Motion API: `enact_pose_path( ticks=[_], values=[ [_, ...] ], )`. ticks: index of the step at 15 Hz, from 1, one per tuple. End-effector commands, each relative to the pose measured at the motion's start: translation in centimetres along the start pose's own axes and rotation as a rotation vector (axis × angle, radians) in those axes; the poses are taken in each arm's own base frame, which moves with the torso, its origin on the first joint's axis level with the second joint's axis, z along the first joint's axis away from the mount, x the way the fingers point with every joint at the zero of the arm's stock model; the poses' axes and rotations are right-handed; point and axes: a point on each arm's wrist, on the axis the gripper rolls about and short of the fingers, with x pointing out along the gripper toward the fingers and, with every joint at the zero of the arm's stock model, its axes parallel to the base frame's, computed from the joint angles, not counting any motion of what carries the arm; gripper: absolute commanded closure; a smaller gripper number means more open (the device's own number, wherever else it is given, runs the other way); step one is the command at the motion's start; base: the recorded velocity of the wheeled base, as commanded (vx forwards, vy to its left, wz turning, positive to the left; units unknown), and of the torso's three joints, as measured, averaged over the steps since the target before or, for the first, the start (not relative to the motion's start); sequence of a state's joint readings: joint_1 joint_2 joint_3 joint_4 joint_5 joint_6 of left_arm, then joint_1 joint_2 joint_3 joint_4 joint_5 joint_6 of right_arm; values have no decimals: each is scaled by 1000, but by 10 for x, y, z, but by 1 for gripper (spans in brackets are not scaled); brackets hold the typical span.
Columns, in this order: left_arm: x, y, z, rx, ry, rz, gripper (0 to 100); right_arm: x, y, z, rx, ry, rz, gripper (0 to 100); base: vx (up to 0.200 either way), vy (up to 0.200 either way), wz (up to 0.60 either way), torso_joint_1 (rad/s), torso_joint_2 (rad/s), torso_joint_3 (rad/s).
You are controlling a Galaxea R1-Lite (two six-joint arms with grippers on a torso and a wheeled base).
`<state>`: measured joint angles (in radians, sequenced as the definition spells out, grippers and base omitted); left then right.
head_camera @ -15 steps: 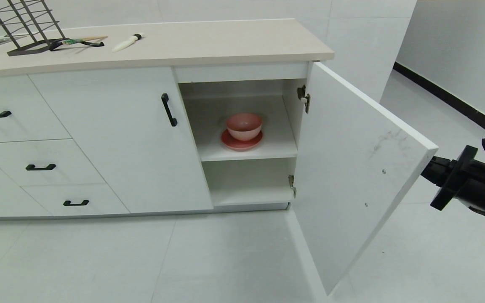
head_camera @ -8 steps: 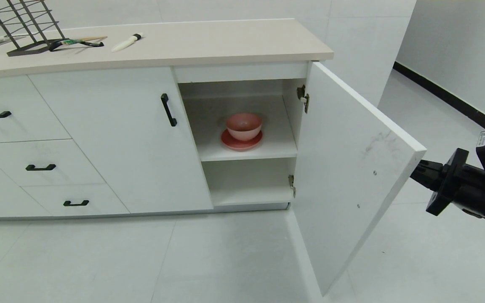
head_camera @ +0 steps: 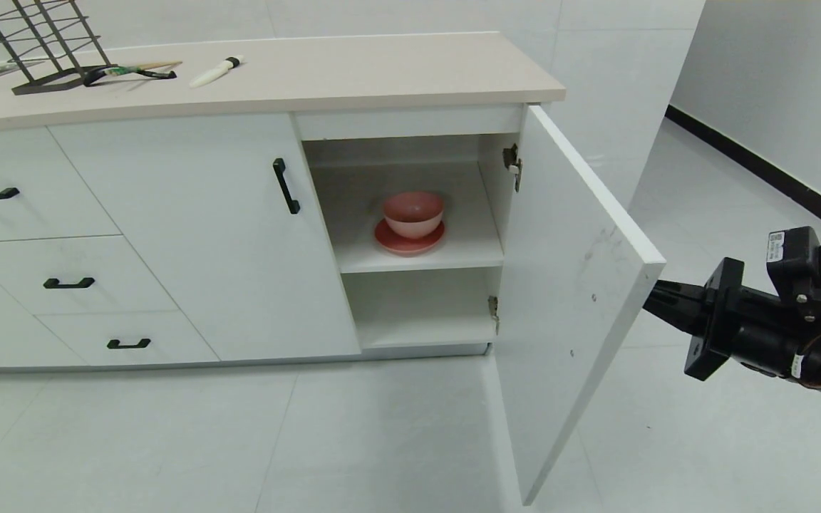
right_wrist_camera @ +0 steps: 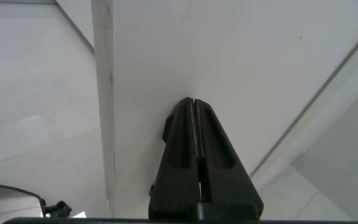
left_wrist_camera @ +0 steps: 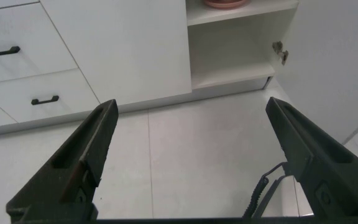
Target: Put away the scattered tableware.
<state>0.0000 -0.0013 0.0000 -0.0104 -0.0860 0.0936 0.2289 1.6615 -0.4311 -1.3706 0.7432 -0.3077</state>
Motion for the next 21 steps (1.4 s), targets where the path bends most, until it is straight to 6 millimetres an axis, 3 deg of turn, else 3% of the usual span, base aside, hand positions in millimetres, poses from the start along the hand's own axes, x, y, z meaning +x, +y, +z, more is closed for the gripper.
enact_pose_path(
  ticks=[1,21],
  values=[
    [0,0,0,0,1,0,0,10,5,-3,12,-5,36,100,0,0,0,0,0,0],
    [0,0,0,0,1,0,0,86,14,1,-9,-134,178,100,0,0,0,0,0,0]
  ],
)
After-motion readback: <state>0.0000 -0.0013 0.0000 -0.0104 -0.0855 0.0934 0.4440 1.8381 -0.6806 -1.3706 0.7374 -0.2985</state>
